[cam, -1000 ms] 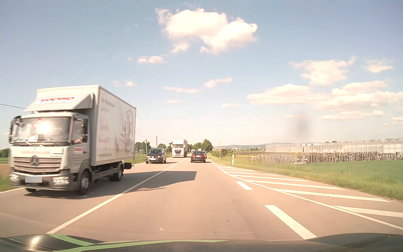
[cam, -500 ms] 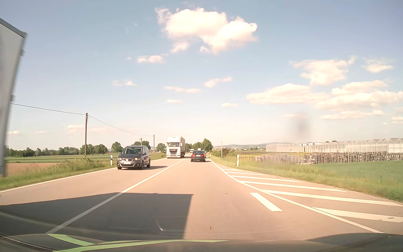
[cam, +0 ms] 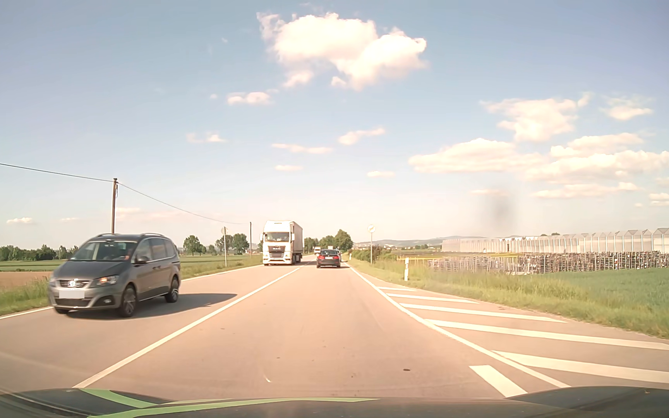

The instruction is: Follow the waypoints while adhering to traffic rules and regulations

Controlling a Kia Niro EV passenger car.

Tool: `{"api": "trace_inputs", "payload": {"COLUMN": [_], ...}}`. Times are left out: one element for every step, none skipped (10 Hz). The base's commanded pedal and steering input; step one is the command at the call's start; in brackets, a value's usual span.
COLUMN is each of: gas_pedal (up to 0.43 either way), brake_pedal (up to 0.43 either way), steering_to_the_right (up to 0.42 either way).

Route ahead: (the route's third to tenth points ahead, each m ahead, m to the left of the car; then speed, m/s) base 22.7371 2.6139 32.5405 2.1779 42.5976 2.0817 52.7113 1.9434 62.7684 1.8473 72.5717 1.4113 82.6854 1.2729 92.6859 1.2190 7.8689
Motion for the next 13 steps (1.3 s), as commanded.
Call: {"api": "trace_inputs", "payload": {"gas_pedal": [0.098, 0.098, 0.098, 0.098, 0.098, 0.098, 0.098, 0.098, 0.098, 0.098, 0.098, 0.098, 0.110], "brake_pedal": [0.000, 0.000, 0.000, 0.000, 0.000, 0.000, 0.000, 0.000, 0.000, 0.000, 0.000, 0.000, 0.000], "steering_to_the_right": [-0.002, -0.002, -0.003, -0.003, -0.004, -0.005, -0.004, -0.004, -0.005, -0.005, -0.004, -0.005, -0.005]}}
